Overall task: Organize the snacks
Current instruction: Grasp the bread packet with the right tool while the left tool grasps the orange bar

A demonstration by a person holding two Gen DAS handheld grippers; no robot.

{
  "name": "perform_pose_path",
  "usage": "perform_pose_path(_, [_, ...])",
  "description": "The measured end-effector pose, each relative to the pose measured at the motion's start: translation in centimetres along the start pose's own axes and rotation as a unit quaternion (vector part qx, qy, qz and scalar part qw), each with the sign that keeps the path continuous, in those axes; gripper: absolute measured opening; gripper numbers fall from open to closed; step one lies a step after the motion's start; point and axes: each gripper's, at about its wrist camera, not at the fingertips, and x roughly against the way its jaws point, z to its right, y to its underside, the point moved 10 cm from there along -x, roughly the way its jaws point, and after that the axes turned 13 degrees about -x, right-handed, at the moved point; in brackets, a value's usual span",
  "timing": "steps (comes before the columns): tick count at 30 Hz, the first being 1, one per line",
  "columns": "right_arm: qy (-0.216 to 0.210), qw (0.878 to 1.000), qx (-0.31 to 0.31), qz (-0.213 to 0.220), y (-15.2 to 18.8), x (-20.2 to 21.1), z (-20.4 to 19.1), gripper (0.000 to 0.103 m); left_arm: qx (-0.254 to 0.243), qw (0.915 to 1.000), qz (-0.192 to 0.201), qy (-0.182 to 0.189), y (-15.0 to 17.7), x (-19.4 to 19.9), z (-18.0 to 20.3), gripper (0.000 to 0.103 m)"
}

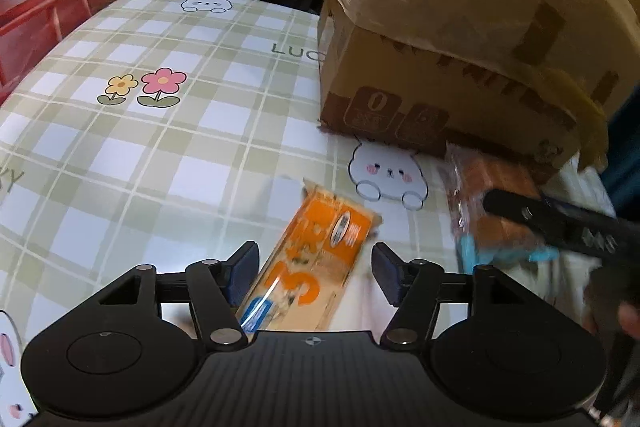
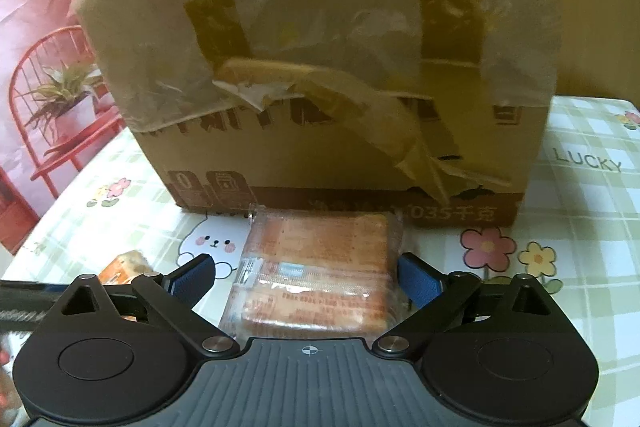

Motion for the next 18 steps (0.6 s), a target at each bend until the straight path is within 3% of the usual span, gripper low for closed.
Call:
perform_pose_path(7, [0.029,0.999,0.007,0.012,-0.1,-1.2,0.5,0.097,-0.088,0.995,0.007,-0.046,1.5,0.6,0.7,0.065])
perform_pose_path(8, [0.029,1.0,0.002,0.01,0.0,-1.3,0.7,0.096,-0.094,0.994,0.011,-0.056,1.5,0.6,0.8,0.056])
perform_pose_path(11, [0.016,1.0,-0.02,0.005,0.5,-1.4,1.4,0.085,-0.09,0.9941,0.027,-0.055,1.1,0.6,0.9,0.039])
perform_pose_path(18, [0.003,0.999,-0.02,0.025,1.5,0.4,2.3,0.079,-0.07,0.9954,0.035,-0.056,0.1,-0.2,1.0,0.038])
